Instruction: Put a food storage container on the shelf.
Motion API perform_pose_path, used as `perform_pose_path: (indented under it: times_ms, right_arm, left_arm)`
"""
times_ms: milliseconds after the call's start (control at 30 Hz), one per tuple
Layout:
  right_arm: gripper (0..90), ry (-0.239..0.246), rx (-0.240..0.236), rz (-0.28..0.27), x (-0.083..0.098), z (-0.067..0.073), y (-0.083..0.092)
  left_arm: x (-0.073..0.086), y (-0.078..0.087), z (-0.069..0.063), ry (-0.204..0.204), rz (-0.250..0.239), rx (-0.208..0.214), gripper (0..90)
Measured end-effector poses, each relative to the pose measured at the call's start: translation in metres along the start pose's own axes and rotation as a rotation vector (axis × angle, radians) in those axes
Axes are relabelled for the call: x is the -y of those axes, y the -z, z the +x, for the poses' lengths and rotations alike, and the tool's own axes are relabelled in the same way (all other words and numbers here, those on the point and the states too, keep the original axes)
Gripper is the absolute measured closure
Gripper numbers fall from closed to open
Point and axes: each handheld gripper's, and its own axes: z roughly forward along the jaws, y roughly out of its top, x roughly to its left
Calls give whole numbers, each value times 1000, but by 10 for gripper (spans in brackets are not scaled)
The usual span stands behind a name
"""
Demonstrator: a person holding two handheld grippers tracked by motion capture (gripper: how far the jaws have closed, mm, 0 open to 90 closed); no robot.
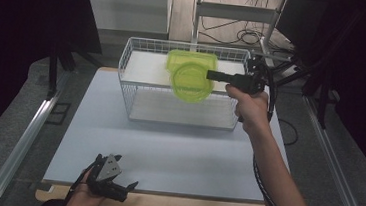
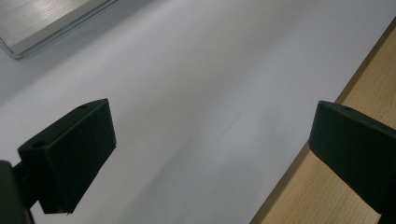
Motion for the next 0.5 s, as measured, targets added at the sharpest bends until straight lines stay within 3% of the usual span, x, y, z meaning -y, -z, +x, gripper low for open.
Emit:
perform_pose_path:
  times_ms: [200,500]
  right_arm:
    - [823,5,48,-44,-21,2,-4]
    - [823,-18,114,-90,-40,-5,-18]
  left_arm:
    - [0,0,1,6,-3,-1,7]
    - [0,0,0,2,-1,1,7]
